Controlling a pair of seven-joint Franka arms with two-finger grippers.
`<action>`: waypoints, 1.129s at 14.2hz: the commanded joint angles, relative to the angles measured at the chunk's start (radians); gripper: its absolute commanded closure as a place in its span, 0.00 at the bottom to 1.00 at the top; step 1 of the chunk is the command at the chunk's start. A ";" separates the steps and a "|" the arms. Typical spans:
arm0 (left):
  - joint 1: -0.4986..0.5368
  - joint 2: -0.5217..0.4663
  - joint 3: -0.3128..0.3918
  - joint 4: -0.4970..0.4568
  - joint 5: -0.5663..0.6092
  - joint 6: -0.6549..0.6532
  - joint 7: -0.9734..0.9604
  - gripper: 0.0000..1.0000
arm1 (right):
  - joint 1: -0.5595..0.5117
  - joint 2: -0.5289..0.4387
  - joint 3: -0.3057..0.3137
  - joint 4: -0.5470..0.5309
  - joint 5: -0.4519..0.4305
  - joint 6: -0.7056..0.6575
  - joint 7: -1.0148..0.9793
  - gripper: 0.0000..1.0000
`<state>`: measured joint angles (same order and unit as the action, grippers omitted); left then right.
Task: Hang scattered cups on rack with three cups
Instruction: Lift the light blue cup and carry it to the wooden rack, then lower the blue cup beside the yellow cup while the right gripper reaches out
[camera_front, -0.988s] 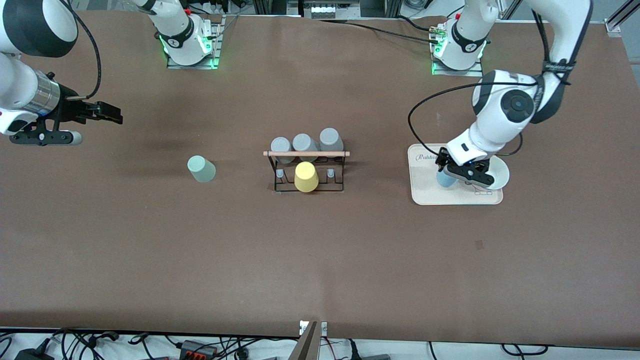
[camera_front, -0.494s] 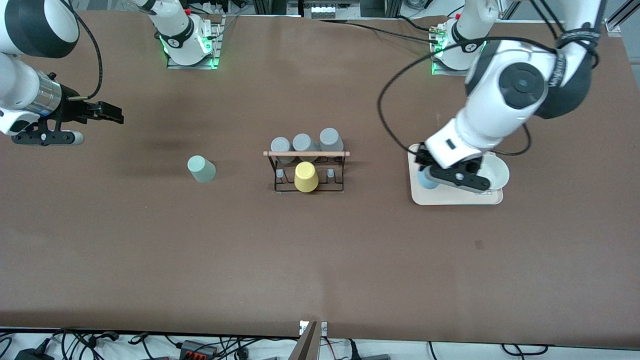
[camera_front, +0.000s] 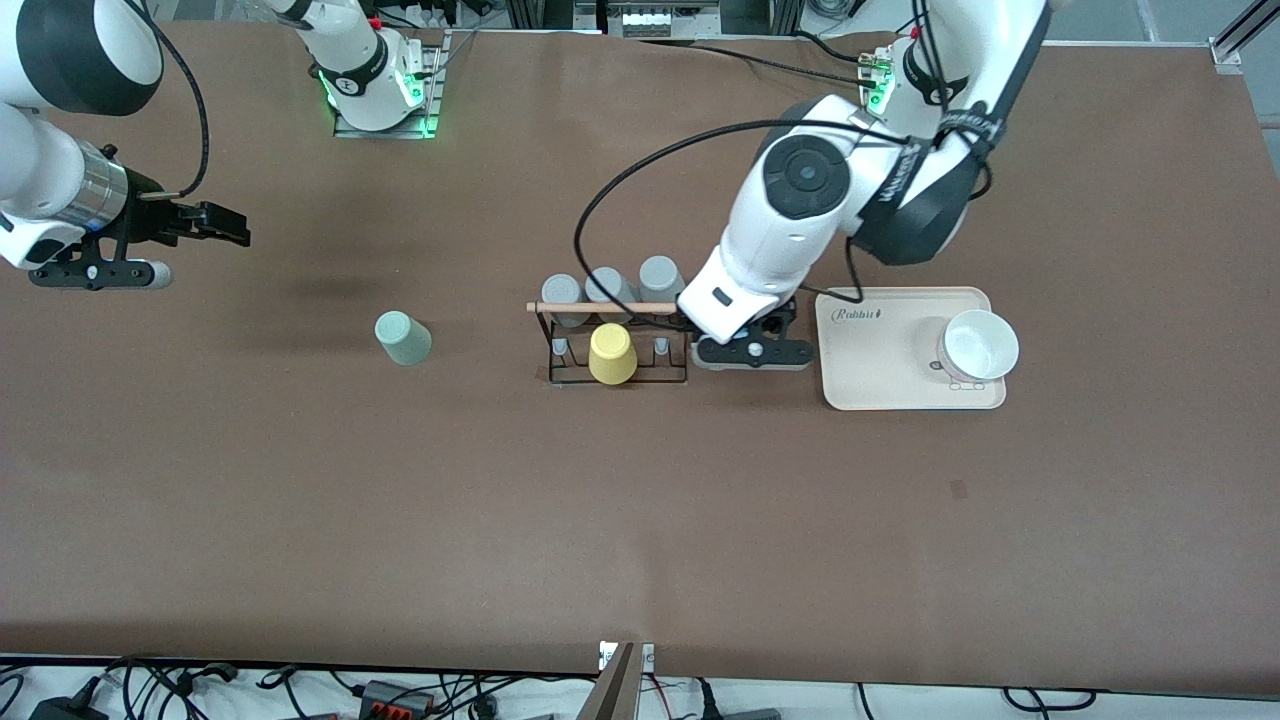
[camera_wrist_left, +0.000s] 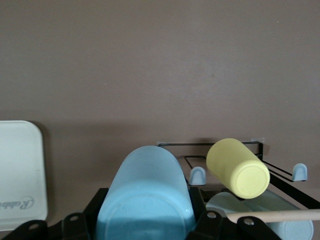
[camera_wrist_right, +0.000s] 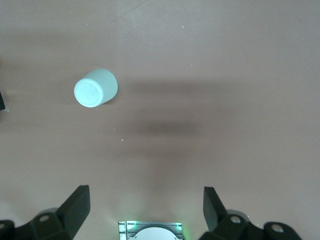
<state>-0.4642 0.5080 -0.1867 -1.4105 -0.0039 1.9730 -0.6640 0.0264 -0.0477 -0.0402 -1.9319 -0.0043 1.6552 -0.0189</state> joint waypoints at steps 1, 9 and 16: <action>-0.056 0.076 0.016 0.057 0.005 0.050 -0.035 0.78 | -0.003 -0.038 0.000 -0.045 0.014 0.018 -0.018 0.00; -0.119 0.109 0.020 0.048 0.079 0.099 -0.069 0.78 | -0.002 -0.037 0.000 -0.048 0.020 0.029 -0.018 0.00; -0.134 0.150 0.018 0.044 0.162 0.104 -0.071 0.77 | 0.000 -0.038 0.000 -0.064 0.030 0.035 -0.018 0.00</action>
<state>-0.5799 0.6344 -0.1796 -1.3885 0.1149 2.0741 -0.7237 0.0267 -0.0519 -0.0402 -1.9544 0.0111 1.6771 -0.0189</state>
